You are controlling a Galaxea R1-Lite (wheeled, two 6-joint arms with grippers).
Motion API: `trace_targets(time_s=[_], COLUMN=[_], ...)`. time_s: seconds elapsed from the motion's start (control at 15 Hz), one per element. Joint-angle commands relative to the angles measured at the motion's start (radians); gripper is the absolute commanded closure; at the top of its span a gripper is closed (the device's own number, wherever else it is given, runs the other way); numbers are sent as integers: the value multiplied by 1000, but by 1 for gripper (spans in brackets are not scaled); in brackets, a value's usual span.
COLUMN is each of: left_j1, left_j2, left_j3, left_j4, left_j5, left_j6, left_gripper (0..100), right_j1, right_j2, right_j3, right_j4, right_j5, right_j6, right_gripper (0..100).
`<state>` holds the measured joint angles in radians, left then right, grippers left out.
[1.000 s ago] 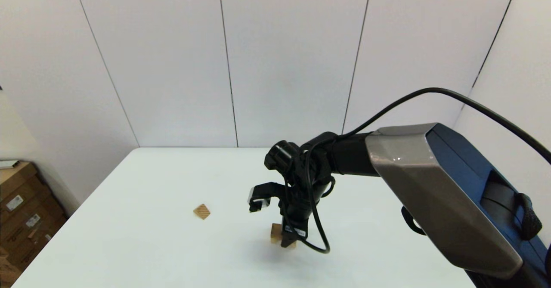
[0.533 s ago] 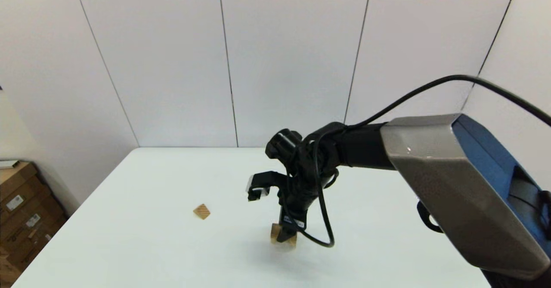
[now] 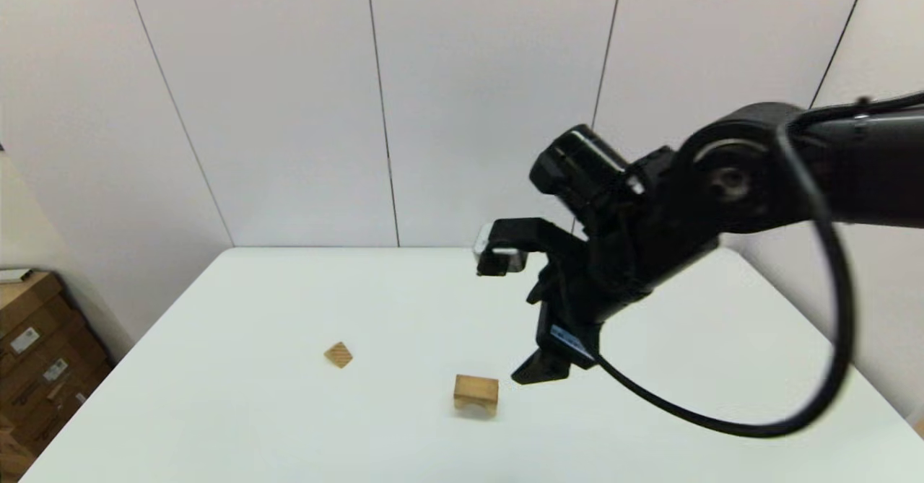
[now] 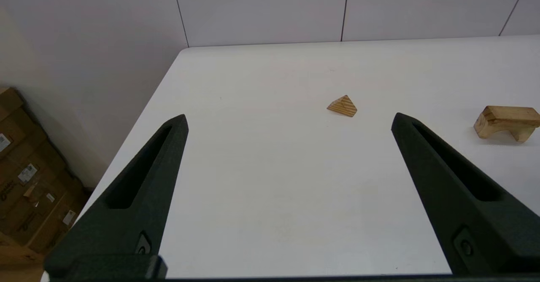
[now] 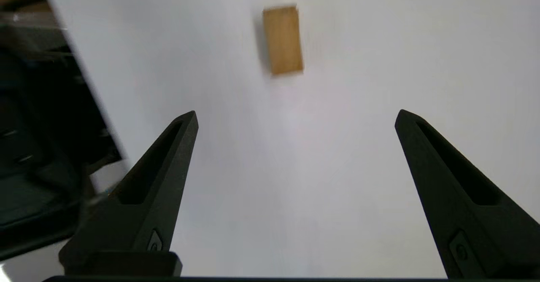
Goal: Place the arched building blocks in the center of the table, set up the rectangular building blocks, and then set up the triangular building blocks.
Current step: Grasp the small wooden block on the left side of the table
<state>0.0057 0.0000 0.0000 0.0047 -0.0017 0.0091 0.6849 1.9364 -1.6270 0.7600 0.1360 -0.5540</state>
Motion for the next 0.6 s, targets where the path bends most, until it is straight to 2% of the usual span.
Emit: trace_targets(time_s=[0.07,0.2,0.33,0.4,0.6], left_j1=[0,0,0,0,0], left_j2=[0,0,0,0,0], left_j3=[0,0,0,0,0], left_j4=[0,0,0,0,0], left_j5=[0,0,0,0,0], left_j6=[0,0,0,0,0], left_gripper=[0,0,0,0,0], right_j1=[-105,-153,-179,-194,-314], right_j2=[-485,-646,-748,-826,-1045], right_j3=[408,538,607,653,776], right_j4=[-5,-7,-8,-7,-8], right_j5=[-95,-101,-102,-102,-101], right_j6=[95,161,224,235,240], right_gripper=[0,0,0,0,0])
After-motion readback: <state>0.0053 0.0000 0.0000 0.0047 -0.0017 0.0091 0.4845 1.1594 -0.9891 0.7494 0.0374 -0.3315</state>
